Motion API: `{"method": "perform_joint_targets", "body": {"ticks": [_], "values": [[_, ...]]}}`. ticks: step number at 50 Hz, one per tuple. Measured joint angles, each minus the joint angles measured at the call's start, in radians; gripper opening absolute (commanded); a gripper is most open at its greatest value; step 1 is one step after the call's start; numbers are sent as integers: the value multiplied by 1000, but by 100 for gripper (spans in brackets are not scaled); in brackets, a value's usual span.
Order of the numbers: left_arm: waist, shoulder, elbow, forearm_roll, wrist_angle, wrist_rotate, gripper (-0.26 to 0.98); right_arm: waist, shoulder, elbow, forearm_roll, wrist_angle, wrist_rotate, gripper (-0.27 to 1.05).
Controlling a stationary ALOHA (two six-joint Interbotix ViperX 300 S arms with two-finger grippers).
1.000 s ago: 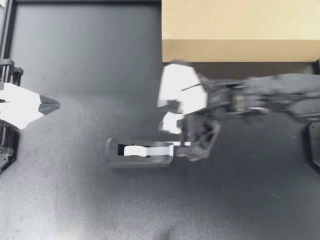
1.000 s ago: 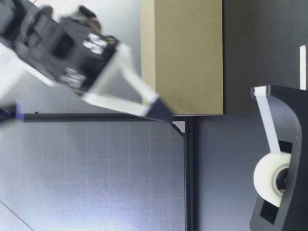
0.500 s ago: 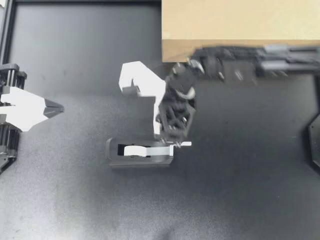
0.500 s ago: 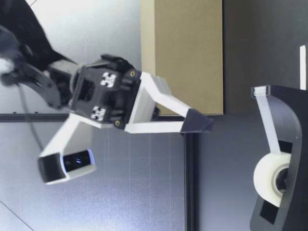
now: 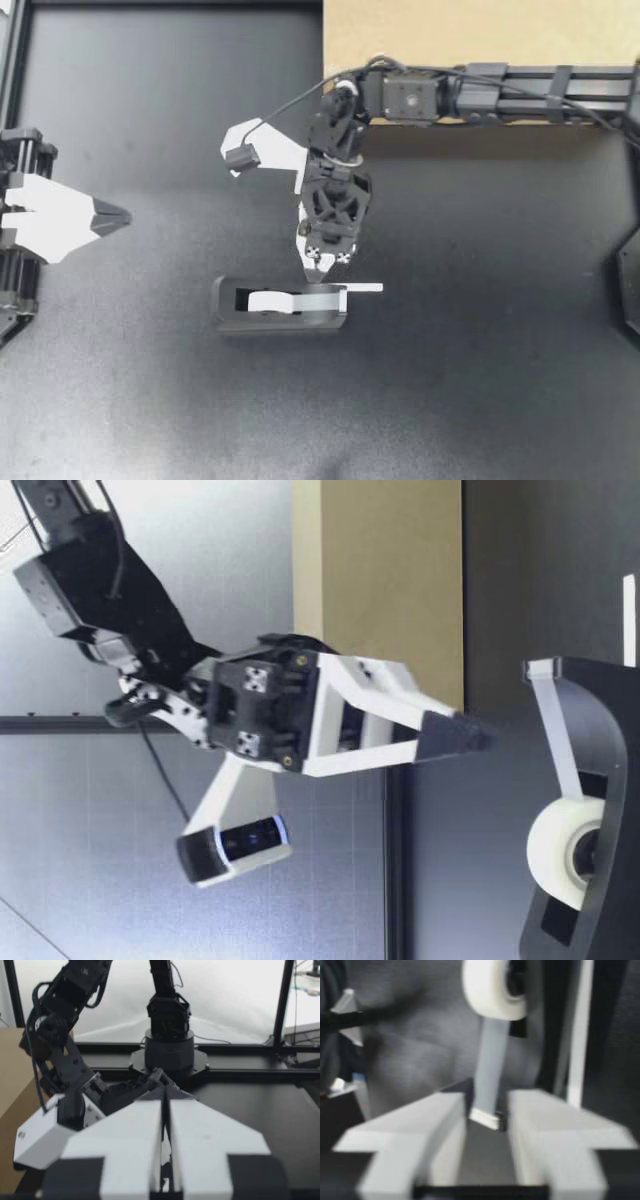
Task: Cut a small piece of tape from the tape dispenser then place it on the cardboard box's edge.
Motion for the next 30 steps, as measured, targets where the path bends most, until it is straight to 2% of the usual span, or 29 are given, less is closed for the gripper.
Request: {"method": "perform_joint_targets", "body": {"ticks": [30], "values": [[-2,8,2,0,-3,8,-12,0,55,-2,38,26,29,45]]}}
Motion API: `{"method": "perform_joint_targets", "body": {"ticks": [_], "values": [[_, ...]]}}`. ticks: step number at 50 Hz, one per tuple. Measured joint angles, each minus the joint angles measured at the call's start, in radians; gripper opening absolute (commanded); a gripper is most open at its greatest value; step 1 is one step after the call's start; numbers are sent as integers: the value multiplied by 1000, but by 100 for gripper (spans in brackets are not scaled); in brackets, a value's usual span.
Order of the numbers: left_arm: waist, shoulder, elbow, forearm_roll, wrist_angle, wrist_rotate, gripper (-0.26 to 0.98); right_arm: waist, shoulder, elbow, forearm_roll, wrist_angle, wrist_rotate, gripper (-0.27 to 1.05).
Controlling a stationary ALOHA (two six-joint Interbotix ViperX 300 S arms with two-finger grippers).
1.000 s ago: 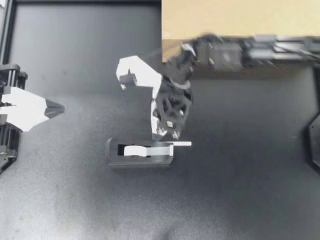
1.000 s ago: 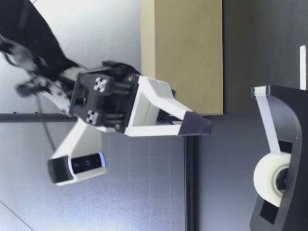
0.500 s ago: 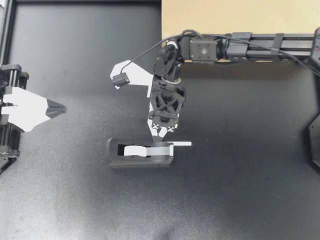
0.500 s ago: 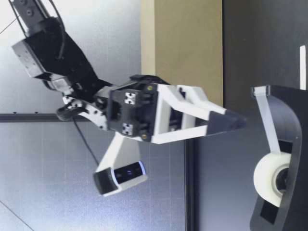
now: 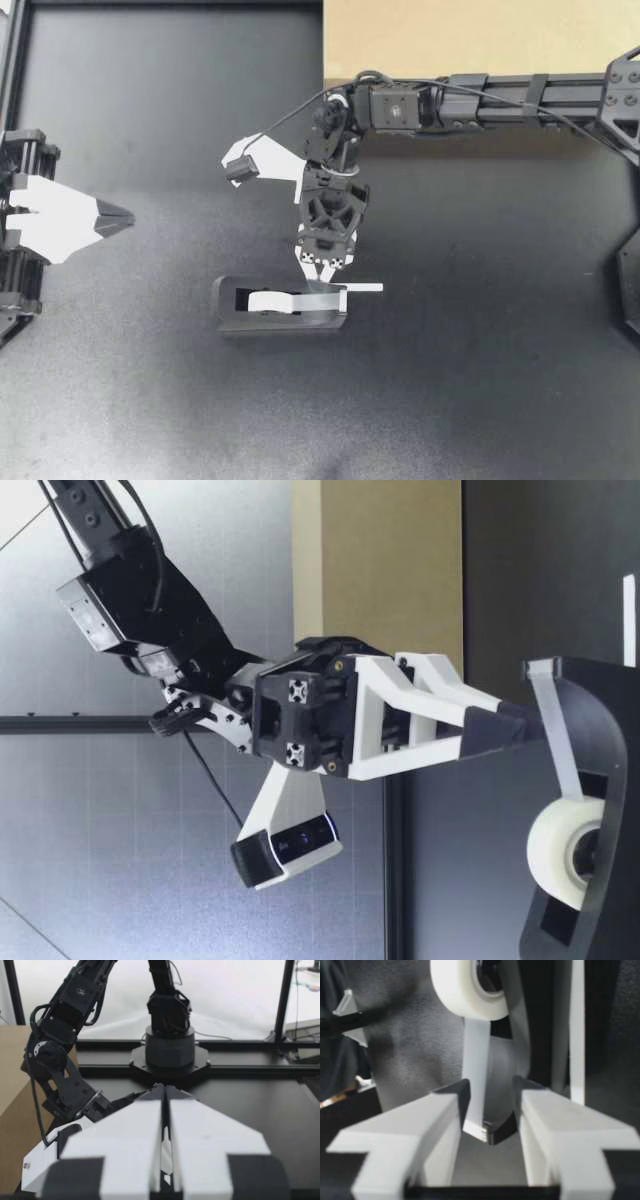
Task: Cut a small piece of tape from the tape dispenser then place it on the cardboard box's edge.
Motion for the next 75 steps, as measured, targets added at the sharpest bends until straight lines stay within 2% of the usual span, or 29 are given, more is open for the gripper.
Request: {"method": "perform_joint_targets", "body": {"ticks": [25,33,46,53,75], "values": [[0,2,0,0,0,0,-12,23,14,0,6,17,0,42],[0,2,0,0,0,-2,-12,29,15,0,5,21,0,31],[0,2,0,0,0,-6,-12,29,14,0,-17,15,2,3],[2,2,0,0,0,-6,-12,29,14,0,-18,14,0,-8],[2,2,3,0,0,-6,-12,38,-26,-6,9,9,9,-11]]}}
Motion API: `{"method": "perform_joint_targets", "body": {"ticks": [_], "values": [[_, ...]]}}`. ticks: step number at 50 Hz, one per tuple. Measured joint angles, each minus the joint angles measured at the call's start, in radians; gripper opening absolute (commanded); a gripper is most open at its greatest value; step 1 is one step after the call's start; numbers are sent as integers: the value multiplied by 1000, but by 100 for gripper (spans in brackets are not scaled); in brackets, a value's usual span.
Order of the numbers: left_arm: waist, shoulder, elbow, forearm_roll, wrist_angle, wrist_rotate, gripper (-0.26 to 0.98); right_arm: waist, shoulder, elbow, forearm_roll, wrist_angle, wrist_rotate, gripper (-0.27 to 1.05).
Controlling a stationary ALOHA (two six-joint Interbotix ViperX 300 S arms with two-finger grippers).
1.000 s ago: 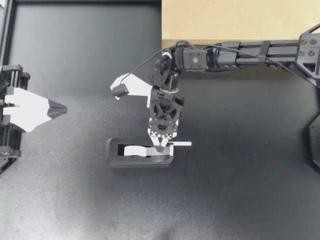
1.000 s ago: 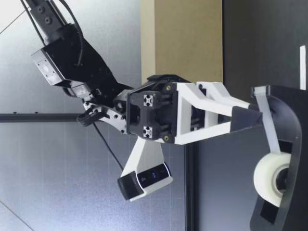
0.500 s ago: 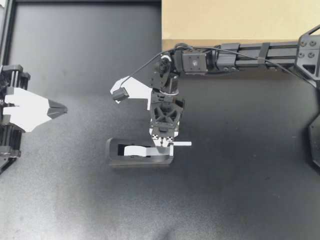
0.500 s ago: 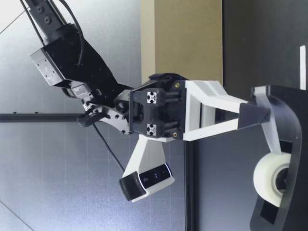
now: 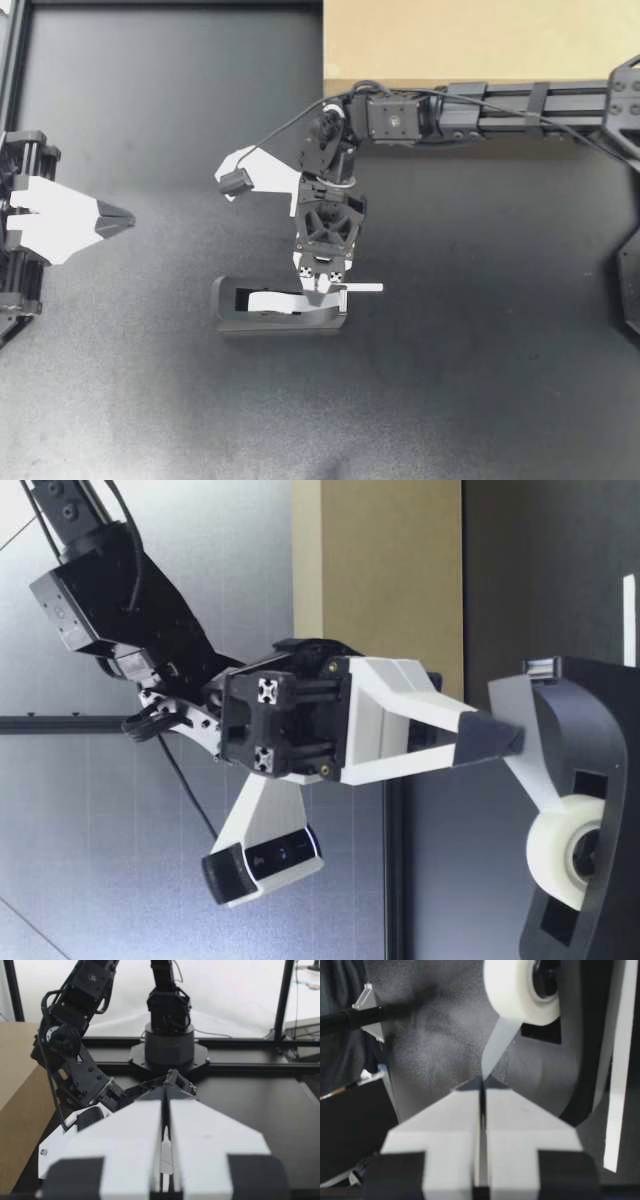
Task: Cut a small piece of tape from the tape dispenser then place it on the cardboard box's edge.
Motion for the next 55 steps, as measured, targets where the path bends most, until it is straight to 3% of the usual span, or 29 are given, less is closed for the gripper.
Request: {"method": "perform_joint_targets", "body": {"ticks": [36,55], "values": [[0,0,2,0,0,-2,-12,-41,-137,219,-8,-26,-5,-11],[0,0,8,0,0,-6,-12,-46,-140,285,-6,-101,-5,-11]]}}
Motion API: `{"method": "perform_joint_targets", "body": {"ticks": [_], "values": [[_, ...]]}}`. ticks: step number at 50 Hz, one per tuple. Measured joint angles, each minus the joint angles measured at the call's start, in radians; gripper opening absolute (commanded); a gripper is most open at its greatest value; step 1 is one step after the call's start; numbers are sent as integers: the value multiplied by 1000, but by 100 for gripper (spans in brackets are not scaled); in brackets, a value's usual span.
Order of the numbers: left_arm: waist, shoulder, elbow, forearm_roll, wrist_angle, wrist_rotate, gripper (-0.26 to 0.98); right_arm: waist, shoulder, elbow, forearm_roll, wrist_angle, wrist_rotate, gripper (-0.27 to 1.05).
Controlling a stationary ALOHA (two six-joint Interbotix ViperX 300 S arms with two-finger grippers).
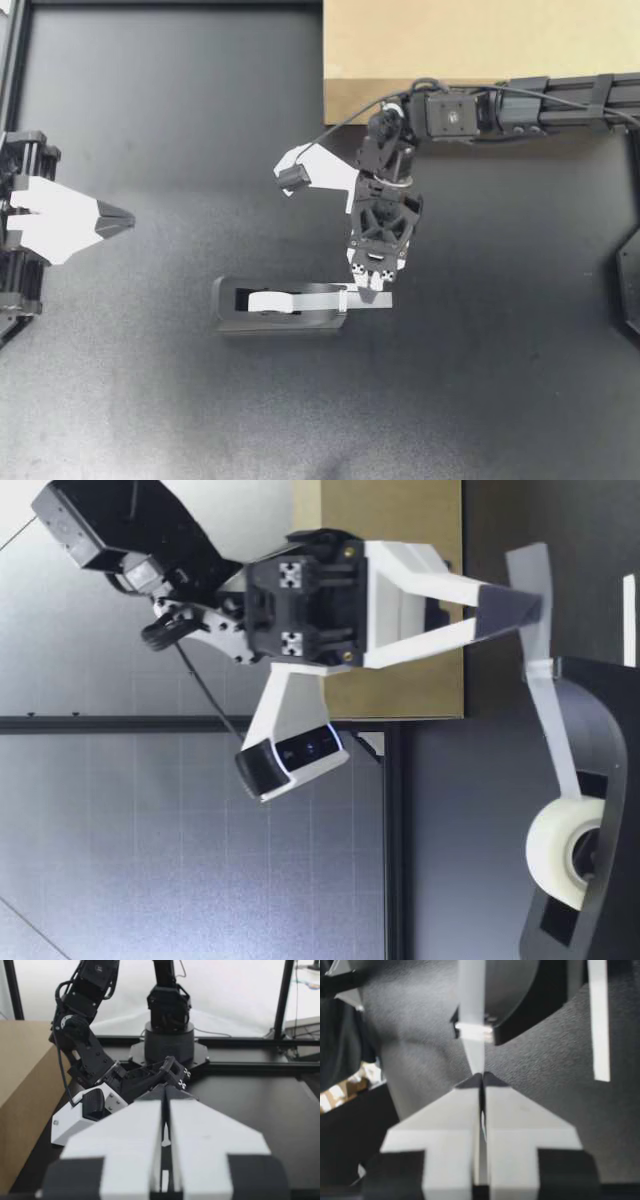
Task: Cut a small piece of tape from the tape dispenser then place it on the cardboard box's edge.
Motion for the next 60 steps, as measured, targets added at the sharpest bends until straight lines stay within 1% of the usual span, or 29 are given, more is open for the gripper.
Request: {"method": "perform_joint_targets", "body": {"ticks": [9,15,19,24,25,32,37,42,49,56,60], "values": [[0,9,9,0,0,-2,-11,0,18,23,6,-77,-3,-11],[-2,31,11,-8,0,-2,-6,-5,43,49,-2,-127,-3,-11],[0,52,11,-18,0,-2,0,-3,43,57,-2,-144,-5,-11],[0,81,9,-31,-2,-2,11,-3,23,60,-11,-155,-2,-11],[0,89,8,-34,-3,-2,15,-3,12,61,-14,-158,2,-11],[0,160,-12,-41,-37,-3,31,-3,-98,69,-44,-160,20,-12],[0,230,-32,-48,-78,-5,38,-3,-179,71,-64,-160,25,-12],[0,318,-61,-51,-124,-5,39,3,-252,72,-109,-166,31,-12],[0,434,-115,-61,-172,-5,39,41,-331,71,-196,-189,66,-12],[0,532,-172,-71,-206,-5,39,69,-374,64,-293,-193,121,-12],[0,581,-202,-74,-216,-5,39,78,-396,43,-364,-193,158,-12]]}}
